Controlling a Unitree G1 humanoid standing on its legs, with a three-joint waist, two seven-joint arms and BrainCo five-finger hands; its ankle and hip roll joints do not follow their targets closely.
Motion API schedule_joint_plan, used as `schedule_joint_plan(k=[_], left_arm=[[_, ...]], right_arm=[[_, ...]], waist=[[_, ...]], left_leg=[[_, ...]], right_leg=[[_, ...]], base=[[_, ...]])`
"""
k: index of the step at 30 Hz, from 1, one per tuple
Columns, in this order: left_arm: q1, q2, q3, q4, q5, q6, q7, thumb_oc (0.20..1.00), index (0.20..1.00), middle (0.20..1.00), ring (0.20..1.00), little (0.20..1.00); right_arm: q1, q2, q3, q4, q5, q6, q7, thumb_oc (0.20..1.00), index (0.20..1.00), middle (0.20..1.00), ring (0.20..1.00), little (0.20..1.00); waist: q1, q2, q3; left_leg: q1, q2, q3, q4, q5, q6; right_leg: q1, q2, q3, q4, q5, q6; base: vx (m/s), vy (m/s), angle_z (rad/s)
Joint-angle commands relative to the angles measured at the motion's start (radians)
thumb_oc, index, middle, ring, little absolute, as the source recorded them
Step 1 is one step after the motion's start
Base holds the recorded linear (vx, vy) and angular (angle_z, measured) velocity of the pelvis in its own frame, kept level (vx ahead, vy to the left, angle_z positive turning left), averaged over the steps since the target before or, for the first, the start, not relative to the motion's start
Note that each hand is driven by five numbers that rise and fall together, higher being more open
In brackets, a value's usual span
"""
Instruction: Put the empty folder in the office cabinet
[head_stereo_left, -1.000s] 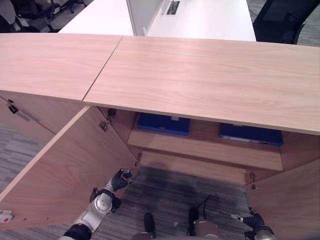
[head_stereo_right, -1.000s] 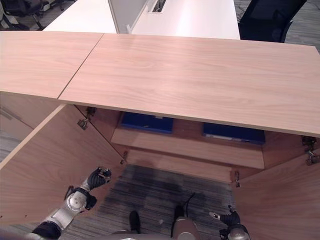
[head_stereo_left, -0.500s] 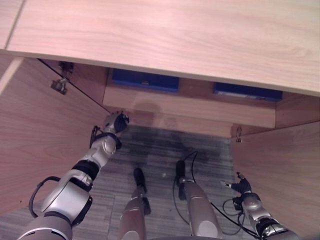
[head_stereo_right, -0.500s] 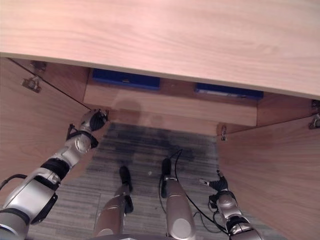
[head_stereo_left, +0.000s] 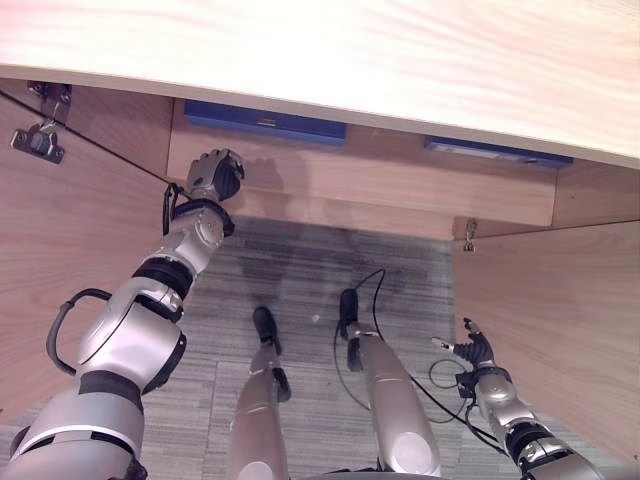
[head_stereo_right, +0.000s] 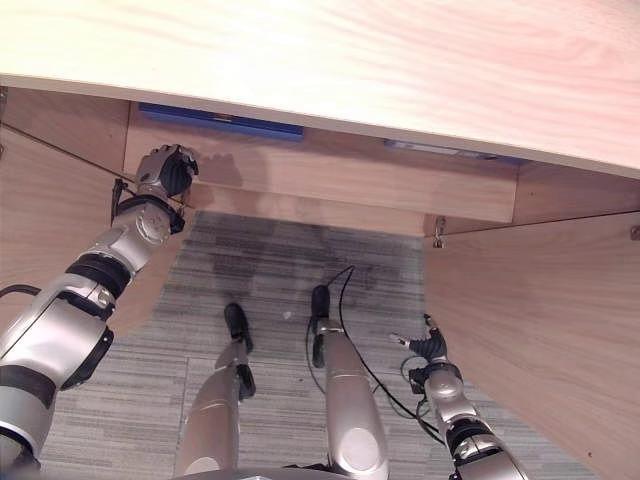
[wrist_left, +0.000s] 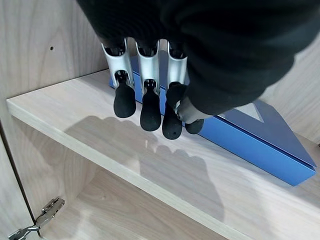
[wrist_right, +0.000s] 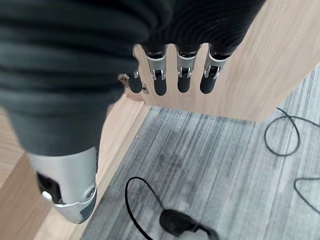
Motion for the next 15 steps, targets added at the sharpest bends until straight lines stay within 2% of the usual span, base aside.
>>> schedule_joint_plan(k=[1,9,15], left_arm=[[-0.054,0.030,-0.015,0.040,0.000,-0.016,0.019,0.200,0.200,0.200,0.200,0.200],[-0.182,0.058,-0.112,0.063,0.082,-0.007,0.013,0.200,0.200,0.200,0.200,0.200],[-0.271,0.070,-0.159,0.074,0.094,-0.008,0.006,0.200,0.200,0.200,0.200,0.200]], right_arm=[[0.066,-0.006,0.043,0.008,0.042,-0.030,-0.012,1.000,1.000,1.000,1.000,1.000],[0.057,-0.012,0.063,0.023,0.035,-0.038,-0.003,1.000,1.000,1.000,1.000,1.000],[0.050,-0.019,0.076,0.001,0.051,-0.051,0.001,1.000,1.000,1.000,1.000,1.000]], waist=[[-0.004,-0.025,-0.087],[-0.015,-0.044,-0.066],[-0.023,-0.062,-0.039]], left_leg=[[-0.033,0.035,-0.052,0.095,-0.068,-0.050],[-0.029,0.033,-0.050,0.052,-0.046,-0.058],[-0.070,0.037,-0.055,0.057,-0.039,-0.059]], right_leg=[[0.004,-0.082,-0.023,-0.043,0.080,0.106],[0.002,-0.080,-0.032,-0.082,0.101,0.116],[-0.027,-0.083,-0.040,-0.088,0.113,0.120]], base=[[0.00,0.000,0.00],[-0.01,-0.001,-0.01],[-0.01,-0.011,0.03]])
